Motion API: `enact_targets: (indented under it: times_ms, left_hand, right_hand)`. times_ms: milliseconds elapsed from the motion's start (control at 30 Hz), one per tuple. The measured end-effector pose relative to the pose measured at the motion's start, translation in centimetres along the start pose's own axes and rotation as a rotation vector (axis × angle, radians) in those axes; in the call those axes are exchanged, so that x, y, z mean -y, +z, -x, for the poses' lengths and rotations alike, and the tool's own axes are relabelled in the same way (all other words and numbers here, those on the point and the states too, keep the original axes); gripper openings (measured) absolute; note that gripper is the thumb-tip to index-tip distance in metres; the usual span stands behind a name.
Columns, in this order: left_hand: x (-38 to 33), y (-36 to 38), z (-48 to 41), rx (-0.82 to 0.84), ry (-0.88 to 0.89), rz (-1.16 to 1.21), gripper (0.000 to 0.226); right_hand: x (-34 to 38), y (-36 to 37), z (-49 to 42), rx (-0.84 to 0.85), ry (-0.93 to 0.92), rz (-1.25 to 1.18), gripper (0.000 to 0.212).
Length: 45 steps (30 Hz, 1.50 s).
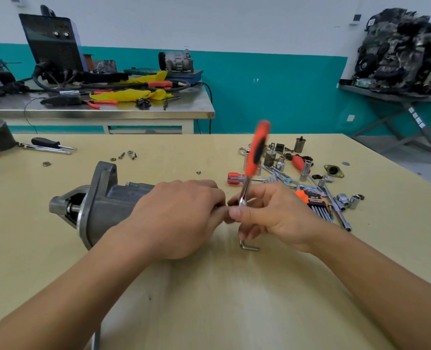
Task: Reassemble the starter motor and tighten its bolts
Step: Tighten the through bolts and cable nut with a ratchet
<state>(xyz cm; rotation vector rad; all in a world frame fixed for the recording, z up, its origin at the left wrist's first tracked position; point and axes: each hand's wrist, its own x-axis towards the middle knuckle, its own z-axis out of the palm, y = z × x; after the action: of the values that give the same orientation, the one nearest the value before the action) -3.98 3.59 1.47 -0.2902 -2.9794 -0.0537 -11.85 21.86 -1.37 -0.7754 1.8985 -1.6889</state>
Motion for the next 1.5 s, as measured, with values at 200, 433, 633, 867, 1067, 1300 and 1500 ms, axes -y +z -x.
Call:
enact_targets:
  times_ms: [200,433,633,867,1067,1300,1500]
  left_hand:
    - [0.1,-0.3,0.2,0.032,0.017,0.007,0.024]
    - [0.0,-0.5,0.1,0.072,-0.009,-0.006,0.032]
    - [0.0,-0.6,0.1,0.086,-0.011,0.014,0.033]
    - [0.0,-0.9,0.2,0.108,-0.01,0.002,0.025]
    - [0.1,-1.2,0.2,0.12,-0.005,0.035,0.021]
    - [0.5,-0.8,0.1,0.071,-0.023,0.053,0.024]
    - [0.4,-1.1,0.2,0.09,-0.014,0.058,0.029]
  right_hand:
    - [-0.3,0.3,0.0,0.004,0.054,-0.02,0.035]
    - [0.1,0.3,0.0,-0.04,-0.036,0.077,0.026]
    - [-0.1,0.7,0.1,-0.032,-0.04,0.077,0.023]
    - [0.1,0.6,0.1,0.019,0.012,-0.006,0.021]
    - [-0.2,0.3,0.1,0.007,-0.174,0.085,0.008]
    - [0.1,0.8,0.1,0.022,0.004,-0.031,0.026]
    - [-0.3,0.8,0.1,0.011,-0.071,-0.02,0.013]
